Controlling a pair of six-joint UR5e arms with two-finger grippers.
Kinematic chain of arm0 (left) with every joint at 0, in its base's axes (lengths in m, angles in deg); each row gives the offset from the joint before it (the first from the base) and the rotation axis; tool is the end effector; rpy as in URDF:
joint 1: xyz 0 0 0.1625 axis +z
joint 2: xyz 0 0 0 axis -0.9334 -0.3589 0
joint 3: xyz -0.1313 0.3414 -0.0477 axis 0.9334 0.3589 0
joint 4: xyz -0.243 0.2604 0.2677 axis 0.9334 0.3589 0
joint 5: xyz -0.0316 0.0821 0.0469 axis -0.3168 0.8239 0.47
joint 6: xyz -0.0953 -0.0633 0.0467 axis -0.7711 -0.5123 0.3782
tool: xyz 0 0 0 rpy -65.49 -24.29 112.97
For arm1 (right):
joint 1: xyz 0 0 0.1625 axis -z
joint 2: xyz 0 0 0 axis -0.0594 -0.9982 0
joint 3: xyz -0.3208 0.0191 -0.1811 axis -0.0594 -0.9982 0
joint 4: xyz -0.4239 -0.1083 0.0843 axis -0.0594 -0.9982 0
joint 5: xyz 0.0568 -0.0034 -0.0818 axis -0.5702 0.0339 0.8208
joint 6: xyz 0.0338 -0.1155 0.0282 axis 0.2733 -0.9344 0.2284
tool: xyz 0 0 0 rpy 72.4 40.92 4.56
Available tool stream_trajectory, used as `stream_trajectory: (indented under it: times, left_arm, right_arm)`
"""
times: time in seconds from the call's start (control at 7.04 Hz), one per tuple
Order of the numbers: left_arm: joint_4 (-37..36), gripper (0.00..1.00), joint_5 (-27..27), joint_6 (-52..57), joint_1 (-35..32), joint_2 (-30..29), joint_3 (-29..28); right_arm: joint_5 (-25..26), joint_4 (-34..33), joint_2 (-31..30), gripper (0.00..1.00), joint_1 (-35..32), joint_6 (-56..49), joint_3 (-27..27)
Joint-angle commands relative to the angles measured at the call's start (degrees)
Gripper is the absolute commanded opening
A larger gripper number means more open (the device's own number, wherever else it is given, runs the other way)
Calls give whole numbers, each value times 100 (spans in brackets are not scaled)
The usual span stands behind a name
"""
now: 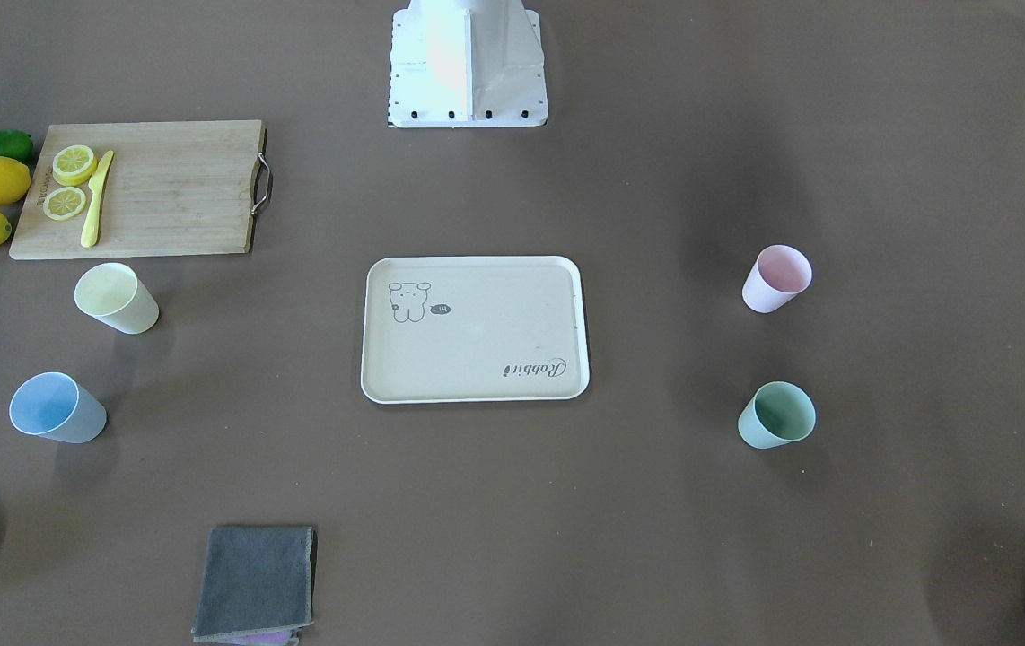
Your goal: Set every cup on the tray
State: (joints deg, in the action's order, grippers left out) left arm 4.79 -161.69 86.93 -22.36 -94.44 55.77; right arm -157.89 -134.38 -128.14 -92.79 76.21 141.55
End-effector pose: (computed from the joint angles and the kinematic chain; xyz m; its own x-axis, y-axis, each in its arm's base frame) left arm -0.0557 -0.5033 0.5425 0.6916 0.0407 -0.7211 0.0103 0.9978 0.0661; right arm 0.0419 -0.4748 0.5940 0.7149 -0.0305 0.6985 -0.0067 0.9987 0.0505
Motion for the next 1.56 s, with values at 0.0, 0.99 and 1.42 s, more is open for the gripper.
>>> stream_trajectory:
  times: [0.0, 0.99, 1.42]
  left_arm:
    - [4, 98, -18, 0, 9, 9, 79]
    - [966, 98, 0, -44, -8, -219, 220]
    - [1805, 98, 369, -211, -70, -483, -43]
  right_arm:
    - [-7, 4, -4, 100, 9, 10, -7]
    - [2, 31, 566, 100, -70, 72, 580]
    - [-24, 239, 594, 100, -149, 37, 555]
